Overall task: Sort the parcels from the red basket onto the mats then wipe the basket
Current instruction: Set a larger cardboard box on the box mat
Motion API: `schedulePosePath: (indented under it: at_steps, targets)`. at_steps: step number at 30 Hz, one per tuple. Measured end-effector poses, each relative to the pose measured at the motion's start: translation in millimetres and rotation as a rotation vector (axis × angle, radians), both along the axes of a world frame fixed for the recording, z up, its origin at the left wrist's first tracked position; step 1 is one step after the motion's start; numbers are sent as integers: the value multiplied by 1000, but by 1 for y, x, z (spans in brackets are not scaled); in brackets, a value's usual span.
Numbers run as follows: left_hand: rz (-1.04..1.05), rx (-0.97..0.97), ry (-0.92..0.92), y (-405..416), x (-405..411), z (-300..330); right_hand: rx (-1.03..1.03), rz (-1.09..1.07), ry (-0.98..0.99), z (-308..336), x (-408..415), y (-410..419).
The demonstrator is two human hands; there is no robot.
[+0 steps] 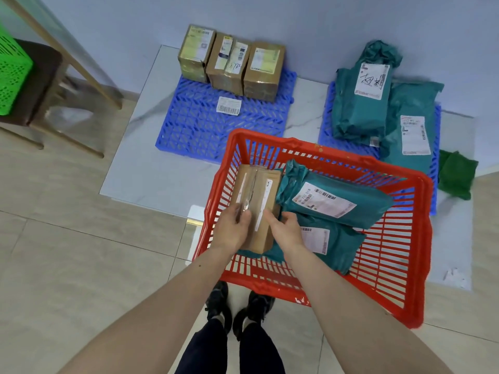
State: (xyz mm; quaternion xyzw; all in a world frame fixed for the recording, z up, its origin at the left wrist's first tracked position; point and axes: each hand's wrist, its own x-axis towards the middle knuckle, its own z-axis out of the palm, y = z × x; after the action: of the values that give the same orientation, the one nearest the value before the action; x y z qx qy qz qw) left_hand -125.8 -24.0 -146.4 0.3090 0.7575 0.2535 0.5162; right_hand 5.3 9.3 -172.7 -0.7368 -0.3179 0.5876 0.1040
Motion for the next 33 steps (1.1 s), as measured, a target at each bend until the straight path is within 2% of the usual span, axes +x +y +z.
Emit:
schedulePosePath:
  at_steps: [6,18,33]
  targets:
    - [50,-44,-33,-9,-1,-13,-78,-22,55,-18,-1,0]
    - [40,-36,-81,-10,1,-3,-42,-12,89,-14,1,1]
    - [27,33,-59,-10,5,38,13,-90,150,31,20,-5]
